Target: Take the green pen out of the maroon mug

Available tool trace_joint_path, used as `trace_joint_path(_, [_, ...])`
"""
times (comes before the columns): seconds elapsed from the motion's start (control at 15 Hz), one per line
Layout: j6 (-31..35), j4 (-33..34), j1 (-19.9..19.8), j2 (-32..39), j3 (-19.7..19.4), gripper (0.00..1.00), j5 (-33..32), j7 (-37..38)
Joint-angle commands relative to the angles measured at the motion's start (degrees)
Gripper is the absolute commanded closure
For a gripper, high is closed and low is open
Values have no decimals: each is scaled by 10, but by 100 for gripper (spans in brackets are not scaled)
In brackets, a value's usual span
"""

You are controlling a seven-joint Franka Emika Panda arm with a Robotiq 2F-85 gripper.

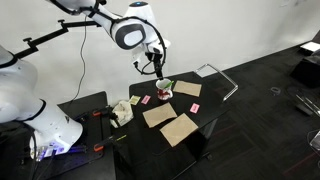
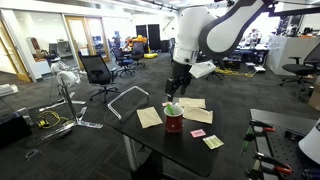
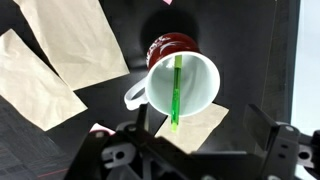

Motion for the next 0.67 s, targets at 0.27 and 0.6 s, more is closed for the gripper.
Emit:
trace_joint_path(0.27, [-19,25,13,26,-18,49,-6,-7])
trace_joint_path(0.6, [-26,33,18,45,-27,46,-15,-1])
